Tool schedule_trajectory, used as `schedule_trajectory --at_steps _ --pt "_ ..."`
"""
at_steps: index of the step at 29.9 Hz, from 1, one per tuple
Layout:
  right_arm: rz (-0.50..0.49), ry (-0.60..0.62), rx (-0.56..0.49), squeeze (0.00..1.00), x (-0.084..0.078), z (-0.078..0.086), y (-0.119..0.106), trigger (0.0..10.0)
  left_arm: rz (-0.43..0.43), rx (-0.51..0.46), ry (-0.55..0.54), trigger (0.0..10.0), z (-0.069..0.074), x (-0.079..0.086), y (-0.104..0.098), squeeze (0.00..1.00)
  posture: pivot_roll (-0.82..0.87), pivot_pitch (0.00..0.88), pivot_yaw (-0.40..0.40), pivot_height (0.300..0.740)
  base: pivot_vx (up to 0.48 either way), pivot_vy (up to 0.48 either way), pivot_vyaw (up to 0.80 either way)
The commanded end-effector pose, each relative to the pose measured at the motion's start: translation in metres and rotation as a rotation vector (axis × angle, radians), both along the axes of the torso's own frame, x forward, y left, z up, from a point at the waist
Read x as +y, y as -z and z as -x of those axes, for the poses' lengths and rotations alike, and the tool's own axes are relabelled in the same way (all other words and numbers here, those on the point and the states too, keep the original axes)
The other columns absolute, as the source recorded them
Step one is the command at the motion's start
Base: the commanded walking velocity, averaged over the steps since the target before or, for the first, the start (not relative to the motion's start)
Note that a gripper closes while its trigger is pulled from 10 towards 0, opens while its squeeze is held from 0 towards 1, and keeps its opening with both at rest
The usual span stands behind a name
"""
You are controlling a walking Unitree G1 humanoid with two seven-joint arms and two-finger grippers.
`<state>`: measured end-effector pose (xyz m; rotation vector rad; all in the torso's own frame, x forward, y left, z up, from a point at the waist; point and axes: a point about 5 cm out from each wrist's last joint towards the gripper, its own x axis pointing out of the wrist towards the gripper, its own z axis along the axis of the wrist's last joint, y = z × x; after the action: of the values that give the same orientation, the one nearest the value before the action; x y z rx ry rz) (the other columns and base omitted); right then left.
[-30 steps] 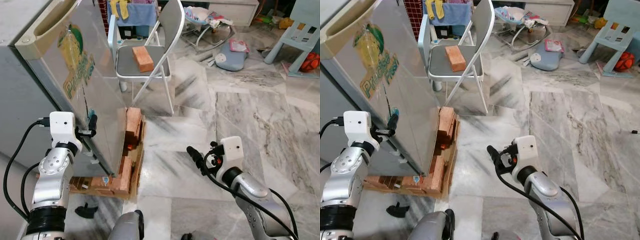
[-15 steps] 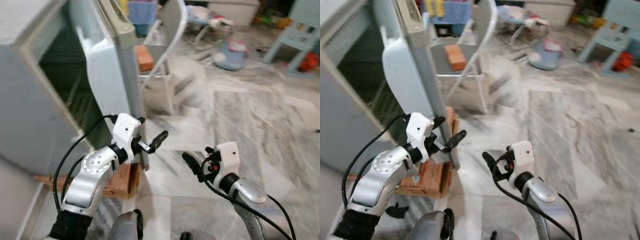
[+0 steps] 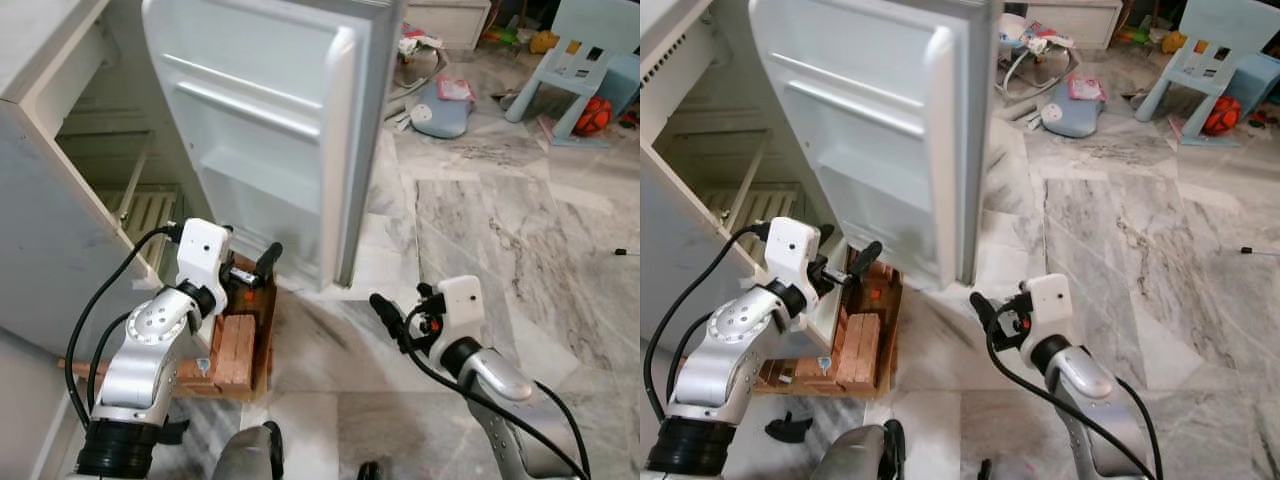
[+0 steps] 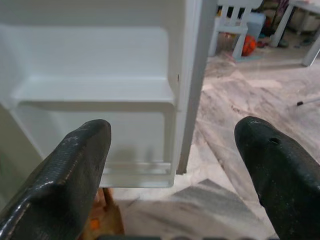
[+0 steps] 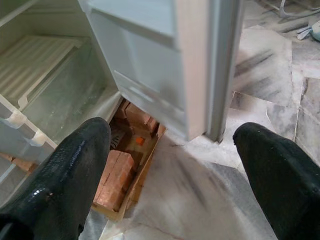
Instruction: Restocking fridge
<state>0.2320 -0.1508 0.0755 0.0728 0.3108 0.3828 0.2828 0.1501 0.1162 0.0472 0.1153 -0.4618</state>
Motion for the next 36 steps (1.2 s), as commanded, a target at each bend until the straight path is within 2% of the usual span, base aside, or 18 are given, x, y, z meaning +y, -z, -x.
schedule_trajectory --at_steps 1,5,12,17,29,36 --pt "0.017 0.019 0.003 0.0 -0.005 0.0 0.002 10.0 -0.005 -0.016 0.021 10.0 0.003 -0.006 -0.001 0.0 0.05 0.076 0.001 0.74 0.0 -0.461 0.0" --pt "0.023 0.026 0.001 0.0 -0.005 -0.002 0.003 10.0 -0.012 -0.009 0.047 10.0 0.005 -0.015 0.0 0.0 0.05 0.073 0.004 0.74 0.0 -0.469 0.0" --pt "0.024 0.036 -0.009 0.0 -0.004 -0.006 0.003 10.0 -0.017 -0.005 0.08 10.0 0.007 -0.02 0.002 0.0 0.05 0.073 0.007 0.74 0.0 -0.461 0.0" --pt "0.028 0.04 -0.044 0.0 -0.002 -0.01 -0.002 10.0 -0.014 0.003 0.087 10.0 0.008 -0.021 0.004 0.0 0.05 0.074 0.009 0.74 0.333 -0.334 0.0" --pt "0.053 0.05 -0.059 0.0 0.0 -0.014 -0.001 10.0 -0.04 0.012 0.109 10.0 0.014 -0.024 0.01 0.0 0.06 0.069 0.011 0.74 0.434 0.0 0.0" --pt "0.059 0.072 -0.102 0.0 0.003 -0.03 -0.005 10.0 -0.103 -0.026 0.073 10.0 0.012 -0.023 0.007 0.0 0.12 0.064 0.014 0.74 0.432 0.0 0.0"
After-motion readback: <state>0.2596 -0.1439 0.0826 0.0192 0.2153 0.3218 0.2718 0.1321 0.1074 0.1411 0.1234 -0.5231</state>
